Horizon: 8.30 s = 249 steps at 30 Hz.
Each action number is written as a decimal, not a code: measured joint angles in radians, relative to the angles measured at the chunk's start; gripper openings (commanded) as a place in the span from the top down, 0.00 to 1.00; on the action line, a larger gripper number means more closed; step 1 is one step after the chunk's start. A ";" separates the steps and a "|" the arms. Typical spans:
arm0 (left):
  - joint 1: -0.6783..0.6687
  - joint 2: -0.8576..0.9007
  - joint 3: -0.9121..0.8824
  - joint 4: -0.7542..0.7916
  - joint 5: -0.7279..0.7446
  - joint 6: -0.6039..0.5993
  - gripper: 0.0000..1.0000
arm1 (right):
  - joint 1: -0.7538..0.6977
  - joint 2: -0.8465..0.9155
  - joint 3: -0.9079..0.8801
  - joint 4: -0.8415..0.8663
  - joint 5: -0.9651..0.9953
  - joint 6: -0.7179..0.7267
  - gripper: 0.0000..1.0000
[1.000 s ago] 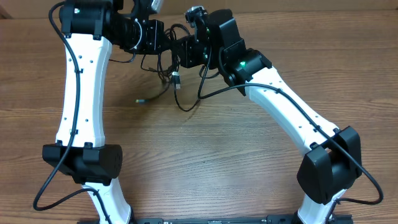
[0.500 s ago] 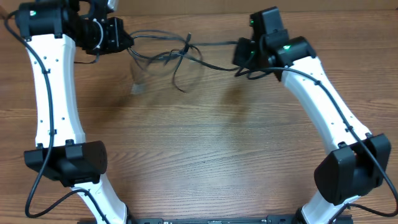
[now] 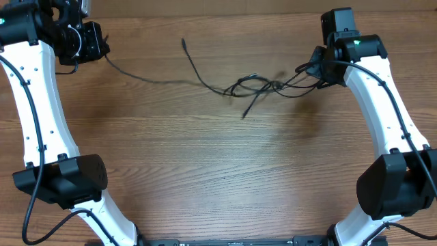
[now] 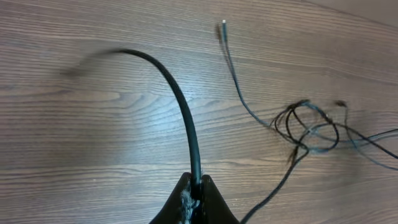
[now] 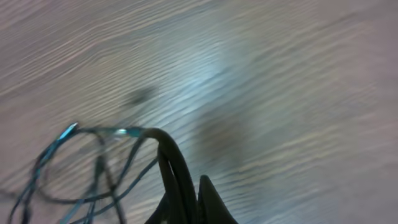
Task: Untangle cables
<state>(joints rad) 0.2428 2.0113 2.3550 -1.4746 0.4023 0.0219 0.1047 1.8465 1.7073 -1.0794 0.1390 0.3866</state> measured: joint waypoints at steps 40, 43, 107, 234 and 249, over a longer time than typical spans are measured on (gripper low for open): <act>-0.529 0.156 0.000 0.071 0.452 0.469 0.28 | 0.118 -0.116 0.408 -0.014 -0.635 0.028 0.96; -0.550 0.198 0.000 0.076 0.459 0.497 0.32 | 0.118 -0.116 0.408 -0.014 -0.633 0.028 0.96; -0.214 -0.061 0.002 0.055 -0.257 -0.076 0.96 | -0.331 0.068 0.368 -0.279 -0.282 -0.025 0.94; -0.108 -0.271 0.089 0.272 0.402 -0.100 0.11 | 0.052 -0.178 0.211 0.055 -0.953 -0.289 0.96; -0.422 0.011 0.089 0.240 0.470 0.280 0.00 | 0.052 -0.218 0.211 0.013 -1.081 -0.282 0.96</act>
<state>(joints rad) -0.1787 2.0220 2.4439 -1.2350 0.8726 0.3016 0.1566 1.6283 1.9186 -1.0664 -0.9421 0.1043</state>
